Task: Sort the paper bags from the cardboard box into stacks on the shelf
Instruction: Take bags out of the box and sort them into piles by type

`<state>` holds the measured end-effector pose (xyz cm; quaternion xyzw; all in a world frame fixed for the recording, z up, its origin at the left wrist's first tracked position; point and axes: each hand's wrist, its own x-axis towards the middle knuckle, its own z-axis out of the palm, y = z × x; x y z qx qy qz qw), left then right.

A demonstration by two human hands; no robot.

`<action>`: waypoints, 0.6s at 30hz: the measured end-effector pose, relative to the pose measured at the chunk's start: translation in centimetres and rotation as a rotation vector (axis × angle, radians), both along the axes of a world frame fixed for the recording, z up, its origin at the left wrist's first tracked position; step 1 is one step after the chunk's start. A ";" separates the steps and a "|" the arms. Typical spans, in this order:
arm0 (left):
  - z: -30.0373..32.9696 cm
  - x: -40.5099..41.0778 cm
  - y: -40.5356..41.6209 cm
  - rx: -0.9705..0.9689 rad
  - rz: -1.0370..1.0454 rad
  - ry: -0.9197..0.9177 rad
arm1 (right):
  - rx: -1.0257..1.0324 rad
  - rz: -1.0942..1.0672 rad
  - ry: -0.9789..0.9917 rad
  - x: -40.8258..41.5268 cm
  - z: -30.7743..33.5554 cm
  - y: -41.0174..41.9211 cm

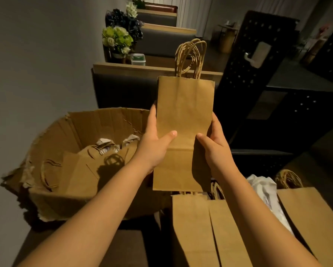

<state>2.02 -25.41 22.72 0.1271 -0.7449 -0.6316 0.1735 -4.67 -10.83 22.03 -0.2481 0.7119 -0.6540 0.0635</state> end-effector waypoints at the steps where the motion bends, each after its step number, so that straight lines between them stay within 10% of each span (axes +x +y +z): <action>1: -0.3 0.3 1.7 -0.002 -0.007 -0.002 | -0.009 0.006 -0.027 0.2 -0.3 1.9; 18: -11.7 3.3 19.5 0.010 -0.037 -0.473 | 0.377 -0.019 -0.325 2.1 -12.6 20.3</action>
